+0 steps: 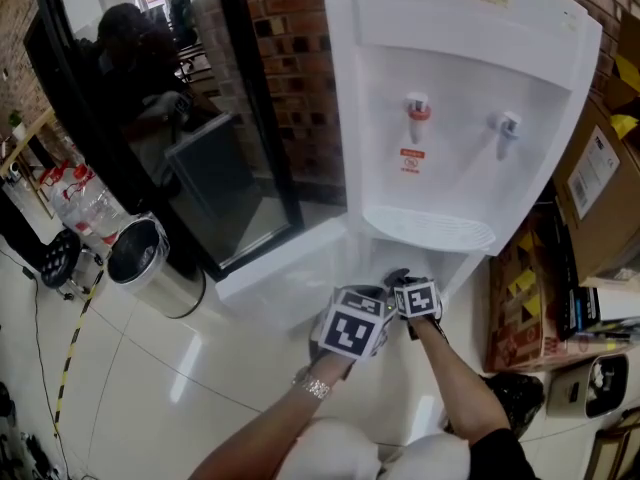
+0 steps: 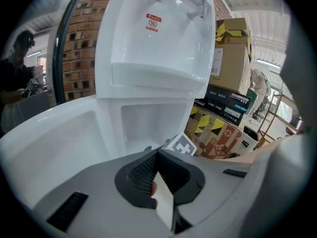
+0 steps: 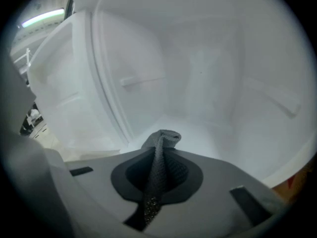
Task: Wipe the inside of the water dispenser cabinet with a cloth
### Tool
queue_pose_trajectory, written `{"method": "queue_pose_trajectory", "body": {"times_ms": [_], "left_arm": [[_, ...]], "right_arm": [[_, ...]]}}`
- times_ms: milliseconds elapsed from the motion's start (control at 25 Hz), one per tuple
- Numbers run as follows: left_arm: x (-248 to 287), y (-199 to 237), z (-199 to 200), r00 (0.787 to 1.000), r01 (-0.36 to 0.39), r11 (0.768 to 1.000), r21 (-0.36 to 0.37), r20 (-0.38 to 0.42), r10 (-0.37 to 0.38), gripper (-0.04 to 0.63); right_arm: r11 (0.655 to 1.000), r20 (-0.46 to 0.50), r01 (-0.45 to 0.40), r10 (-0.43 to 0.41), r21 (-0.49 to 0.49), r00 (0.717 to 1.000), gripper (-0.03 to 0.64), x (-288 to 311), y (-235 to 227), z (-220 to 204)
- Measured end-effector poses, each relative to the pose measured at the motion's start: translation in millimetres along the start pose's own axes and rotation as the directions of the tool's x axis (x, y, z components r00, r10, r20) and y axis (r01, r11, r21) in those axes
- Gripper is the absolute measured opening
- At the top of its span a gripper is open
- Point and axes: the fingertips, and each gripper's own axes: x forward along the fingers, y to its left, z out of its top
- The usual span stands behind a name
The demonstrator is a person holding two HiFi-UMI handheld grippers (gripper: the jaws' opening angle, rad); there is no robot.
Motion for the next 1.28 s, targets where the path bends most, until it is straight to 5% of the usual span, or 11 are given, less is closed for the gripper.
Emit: {"method": "queue_pose_trajectory", "body": {"times_ms": [200,520,680,1040,1160,1280], "left_arm": [[2.7,1.4,-2.7,1.000,-0.002,1.000,-0.010,-0.004,0.002,0.002],[4.6,0.4,-2.3,1.000,0.013,1.000,-0.013,-0.001,-0.013,0.002],[4.9,-0.6,-2.3,1.000,0.020,1.000,-0.011,-0.003,-0.020,0.002],[1.3,-2.8,-1.0,1.000,0.024,1.000,-0.008,0.004,-0.024,0.002],[-0.8,-2.9,0.9,1.000,0.026,1.000,-0.006,0.007,-0.026,0.002],[-5.8,-0.1,2.0,1.000,0.027,1.000,0.005,0.007,-0.027,0.002]], "right_arm": [[0.999,0.115,-0.041,0.041,0.002,0.993,0.014,-16.8,23.2,36.5],[0.960,0.158,0.238,-0.261,0.149,0.952,0.012,-33.2,-80.0,40.5],[0.970,0.117,0.219,-0.230,0.103,0.966,0.012,-19.8,-70.4,26.7],[0.997,0.105,-0.040,0.047,-0.069,0.993,0.012,-3.8,42.0,34.4],[0.999,0.180,-0.006,0.016,-0.054,0.984,0.012,-13.7,33.9,57.1],[0.994,0.242,0.102,-0.105,0.022,0.965,0.012,-21.6,-11.7,70.9]]}}
